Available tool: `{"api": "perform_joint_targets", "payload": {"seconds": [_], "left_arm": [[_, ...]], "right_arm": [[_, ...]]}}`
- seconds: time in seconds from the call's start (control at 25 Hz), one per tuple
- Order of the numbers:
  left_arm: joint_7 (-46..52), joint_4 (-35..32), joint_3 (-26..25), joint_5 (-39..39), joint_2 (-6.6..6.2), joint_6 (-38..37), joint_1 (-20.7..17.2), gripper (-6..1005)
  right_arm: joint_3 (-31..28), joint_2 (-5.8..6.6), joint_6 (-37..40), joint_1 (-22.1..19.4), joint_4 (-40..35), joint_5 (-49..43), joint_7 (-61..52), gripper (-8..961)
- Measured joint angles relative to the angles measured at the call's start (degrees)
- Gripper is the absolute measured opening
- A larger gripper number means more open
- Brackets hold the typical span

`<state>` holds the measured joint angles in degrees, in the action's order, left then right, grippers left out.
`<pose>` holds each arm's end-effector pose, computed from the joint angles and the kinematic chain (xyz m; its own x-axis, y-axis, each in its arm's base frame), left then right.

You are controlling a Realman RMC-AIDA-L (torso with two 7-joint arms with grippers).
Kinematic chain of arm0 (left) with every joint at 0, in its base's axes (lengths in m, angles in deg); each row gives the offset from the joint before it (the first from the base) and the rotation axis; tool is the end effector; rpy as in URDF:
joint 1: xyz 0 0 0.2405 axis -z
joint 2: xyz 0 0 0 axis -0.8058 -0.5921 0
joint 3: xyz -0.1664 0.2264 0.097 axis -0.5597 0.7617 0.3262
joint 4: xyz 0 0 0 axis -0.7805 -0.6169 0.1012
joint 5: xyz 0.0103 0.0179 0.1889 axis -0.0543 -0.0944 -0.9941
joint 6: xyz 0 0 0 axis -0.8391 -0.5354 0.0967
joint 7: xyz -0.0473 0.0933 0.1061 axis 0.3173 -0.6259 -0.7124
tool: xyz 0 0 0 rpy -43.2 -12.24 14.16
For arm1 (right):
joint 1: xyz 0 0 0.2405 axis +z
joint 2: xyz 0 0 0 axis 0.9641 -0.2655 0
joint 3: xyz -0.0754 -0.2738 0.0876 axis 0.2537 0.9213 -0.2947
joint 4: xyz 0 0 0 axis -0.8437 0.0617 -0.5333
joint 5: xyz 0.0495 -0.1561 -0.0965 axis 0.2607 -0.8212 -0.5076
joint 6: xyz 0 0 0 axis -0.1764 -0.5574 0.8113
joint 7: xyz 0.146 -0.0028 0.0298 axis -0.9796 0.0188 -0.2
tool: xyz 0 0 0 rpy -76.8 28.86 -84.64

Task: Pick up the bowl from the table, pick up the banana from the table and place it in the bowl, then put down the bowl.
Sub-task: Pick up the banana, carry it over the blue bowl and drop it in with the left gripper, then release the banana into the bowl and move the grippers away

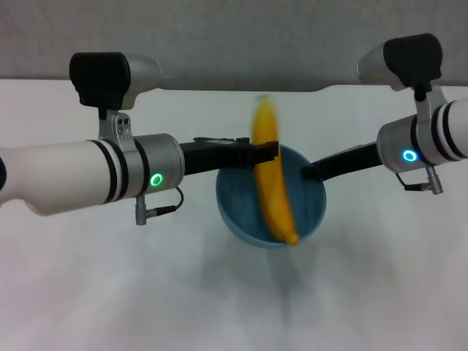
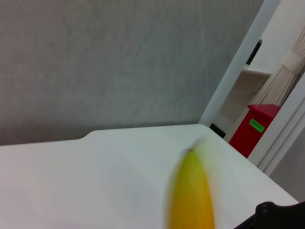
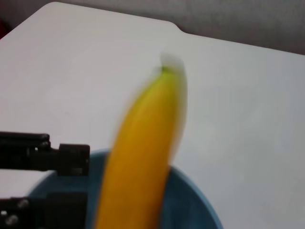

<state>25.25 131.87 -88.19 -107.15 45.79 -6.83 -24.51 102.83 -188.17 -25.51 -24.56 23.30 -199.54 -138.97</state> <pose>-0.1801 0.3958 -0.0702 0.5961 0.5718 0.5637 0.7823 -0.5718 -0.2471 0.2222 0.4525 -0.0533 0.6653 -0.7164 -0.2101 -0.7296 -0.5642 -0.3864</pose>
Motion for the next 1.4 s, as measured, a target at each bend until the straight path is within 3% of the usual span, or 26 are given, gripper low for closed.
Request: {"api": "perform_joint_targets", "payload": {"seconds": [0.44, 0.48, 0.68, 0.84, 1.08, 1.24, 1.4], "left_arm": [[-2.61, 1.05, -0.61, 0.31, -0.25, 0.04, 0.07, 611], [-3.14, 1.48, -1.37, 0.21, -0.36, 0.01, -0.01, 815], [-5.54, 2.65, -4.50, 0.10, -0.44, 0.03, -1.25, 881], [-6.25, 3.16, -6.35, -0.20, -0.54, 0.35, -1.75, 908], [-6.33, 3.21, -6.45, -2.73, -0.58, 0.13, -1.70, 908], [-6.34, 3.21, -6.72, -3.03, -0.62, -0.07, -1.56, 908], [-6.36, 3.22, -7.34, -3.54, -0.61, -0.19, -1.54, 908]], "right_arm": [[-0.18, 0.00, 0.02, -0.72, 0.69, -0.15, -0.05, 27], [-0.35, 0.01, 0.01, -0.83, 0.89, -0.15, -0.06, 27], [-2.15, 0.40, -0.57, -0.12, 2.32, -0.12, -0.08, 27], [-4.36, 1.61, -0.15, 2.33, 5.33, -0.40, -0.09, 28], [-5.33, 4.59, 1.34, 7.31, 12.14, -0.45, -0.09, 28], [-5.27, 4.41, 3.78, 7.87, 12.17, -0.43, 0.09, 28], [-4.70, 3.05, 6.08, 8.87, 12.18, -2.49, 0.32, 28]]}}
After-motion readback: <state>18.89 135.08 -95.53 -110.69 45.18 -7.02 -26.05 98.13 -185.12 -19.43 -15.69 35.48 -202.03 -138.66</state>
